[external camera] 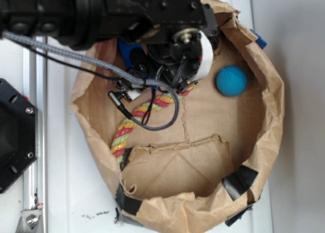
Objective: Grab the blue block.
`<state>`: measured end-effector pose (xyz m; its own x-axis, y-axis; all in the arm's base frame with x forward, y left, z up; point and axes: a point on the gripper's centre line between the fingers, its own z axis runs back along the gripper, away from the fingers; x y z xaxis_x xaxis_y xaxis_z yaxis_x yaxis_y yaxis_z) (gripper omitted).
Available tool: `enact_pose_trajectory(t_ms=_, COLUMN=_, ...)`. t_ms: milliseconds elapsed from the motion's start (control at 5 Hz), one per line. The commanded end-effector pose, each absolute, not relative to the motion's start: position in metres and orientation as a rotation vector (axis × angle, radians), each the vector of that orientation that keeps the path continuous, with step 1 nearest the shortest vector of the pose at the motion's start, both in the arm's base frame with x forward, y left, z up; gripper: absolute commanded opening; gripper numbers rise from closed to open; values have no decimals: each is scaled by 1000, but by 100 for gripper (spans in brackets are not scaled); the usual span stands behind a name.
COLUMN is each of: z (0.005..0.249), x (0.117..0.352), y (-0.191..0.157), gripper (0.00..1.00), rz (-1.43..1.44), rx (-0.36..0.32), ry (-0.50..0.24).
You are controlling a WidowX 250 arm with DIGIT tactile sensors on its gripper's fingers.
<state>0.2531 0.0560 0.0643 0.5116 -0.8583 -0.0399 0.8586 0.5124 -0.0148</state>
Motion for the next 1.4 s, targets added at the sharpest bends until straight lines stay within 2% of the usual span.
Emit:
enact_pose_trajectory(t_ms=0, z=80, x=250, y=42, gripper=100, rz=-1095, rx=5, ry=6)
enact_pose_trajectory(t_ms=200, z=76, x=248, y=45, gripper=100, rz=-1109, rx=29, ry=21)
enact_pose_trajectory(t_ms=400, z=75, x=243, y=45, gripper=100, rz=-1129, rx=1, ry=43)
enact_pose_trajectory(t_ms=600, z=74, x=234, y=46, gripper=100, rz=-1164, rx=8, ry=48)
enact_pose_trajectory(t_ms=1200, z=61, x=239, y=70, gripper=100, rz=-1116, rx=100, ry=127)
